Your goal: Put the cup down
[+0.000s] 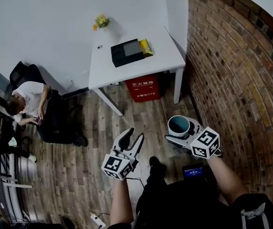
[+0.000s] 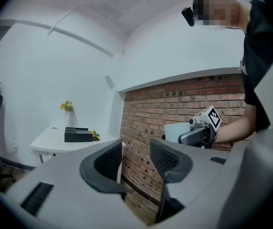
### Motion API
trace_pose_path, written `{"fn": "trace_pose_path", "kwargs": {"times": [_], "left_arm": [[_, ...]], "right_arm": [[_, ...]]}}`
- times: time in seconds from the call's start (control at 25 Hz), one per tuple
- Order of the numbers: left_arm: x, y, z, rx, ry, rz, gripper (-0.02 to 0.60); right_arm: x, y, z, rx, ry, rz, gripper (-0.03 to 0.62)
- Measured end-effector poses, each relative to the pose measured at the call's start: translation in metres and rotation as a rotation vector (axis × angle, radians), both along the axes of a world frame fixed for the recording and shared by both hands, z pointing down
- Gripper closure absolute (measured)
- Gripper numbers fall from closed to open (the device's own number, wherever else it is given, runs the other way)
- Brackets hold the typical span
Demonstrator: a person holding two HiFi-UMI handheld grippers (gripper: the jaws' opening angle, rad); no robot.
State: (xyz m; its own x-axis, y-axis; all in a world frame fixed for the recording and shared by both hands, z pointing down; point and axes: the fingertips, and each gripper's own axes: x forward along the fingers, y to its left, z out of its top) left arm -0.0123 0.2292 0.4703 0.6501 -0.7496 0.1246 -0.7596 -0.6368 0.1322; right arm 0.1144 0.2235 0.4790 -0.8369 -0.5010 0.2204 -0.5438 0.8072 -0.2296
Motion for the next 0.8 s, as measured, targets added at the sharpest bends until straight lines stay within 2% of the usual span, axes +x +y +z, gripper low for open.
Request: {"fn": "trace_pose_path", "kwargs": {"times": [0.2,0.36,0.8], "left_arm": [[-0.039,-0.081,-0.006,0.005,-0.026,0.056,0.393],[-0.068,-0.129,-0.002,-0.004,0.0,0.073,0.393],[-0.094,-0.236,0.019,-0.029,0.005,0.056,0.374]], "right_arm": [[-0.049,-0.091,-0.016,0.004,0.002,0.011,0.206],[-0.079,-0.142,-0.018,0.005,0.012,0.012,0.206],[-0.103,-0.259,0.002,-0.025,-0.016,0.033,0.206]]}}
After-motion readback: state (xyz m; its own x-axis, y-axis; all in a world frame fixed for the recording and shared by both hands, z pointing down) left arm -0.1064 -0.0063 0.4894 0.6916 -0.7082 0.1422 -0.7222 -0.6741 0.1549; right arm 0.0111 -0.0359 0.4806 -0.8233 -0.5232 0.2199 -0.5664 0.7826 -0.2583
